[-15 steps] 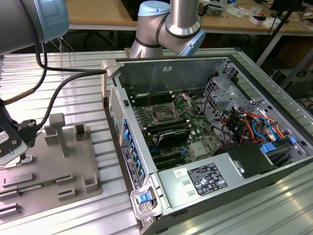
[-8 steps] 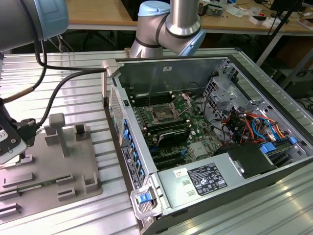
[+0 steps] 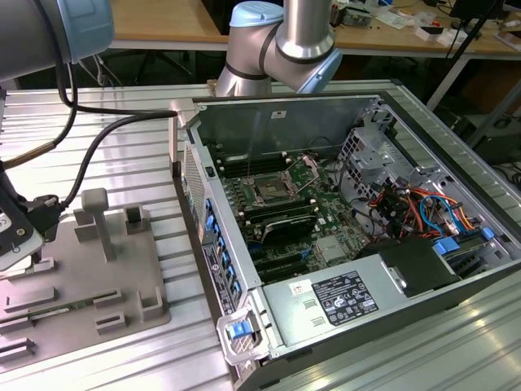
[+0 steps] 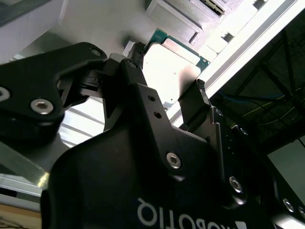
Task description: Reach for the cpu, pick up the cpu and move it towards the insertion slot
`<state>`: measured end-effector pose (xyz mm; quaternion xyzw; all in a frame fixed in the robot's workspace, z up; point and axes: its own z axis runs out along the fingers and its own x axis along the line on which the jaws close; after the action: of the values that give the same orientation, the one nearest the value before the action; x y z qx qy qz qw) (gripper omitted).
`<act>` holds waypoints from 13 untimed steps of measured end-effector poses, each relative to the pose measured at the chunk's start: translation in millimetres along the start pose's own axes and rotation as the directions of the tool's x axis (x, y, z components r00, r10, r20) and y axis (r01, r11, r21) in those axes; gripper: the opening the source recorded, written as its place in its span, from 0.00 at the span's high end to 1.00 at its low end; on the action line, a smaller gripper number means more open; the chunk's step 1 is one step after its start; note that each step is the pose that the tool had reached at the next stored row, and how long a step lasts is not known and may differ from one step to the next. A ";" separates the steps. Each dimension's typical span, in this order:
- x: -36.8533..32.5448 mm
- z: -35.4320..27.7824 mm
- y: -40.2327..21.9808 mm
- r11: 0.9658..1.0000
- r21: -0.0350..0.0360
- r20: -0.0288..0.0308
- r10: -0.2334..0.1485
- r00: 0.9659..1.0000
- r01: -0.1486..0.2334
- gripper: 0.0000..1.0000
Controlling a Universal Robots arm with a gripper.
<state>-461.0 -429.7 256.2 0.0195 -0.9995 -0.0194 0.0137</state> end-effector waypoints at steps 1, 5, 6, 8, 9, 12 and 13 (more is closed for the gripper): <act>0.0 -0.6 0.0 1.000 0.000 0.000 0.000 1.000 0.000 0.45; 0.1 -2.5 0.1 1.000 0.000 0.000 0.000 1.000 0.000 0.45; 0.1 -2.9 0.1 1.000 0.000 0.000 0.000 1.000 0.000 0.45; 0.1 -3.7 0.1 1.000 0.000 0.000 0.000 1.000 0.000 0.45; 0.1 -4.2 0.2 1.000 0.000 0.000 0.000 1.000 0.000 0.45; 0.1 -5.4 0.2 1.000 0.000 0.000 0.000 1.000 0.000 0.45; 0.2 -5.7 0.2 1.000 0.000 0.000 0.000 1.000 0.000 0.45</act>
<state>-461.0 -429.7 261.8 0.0194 -0.9995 -0.0194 0.0138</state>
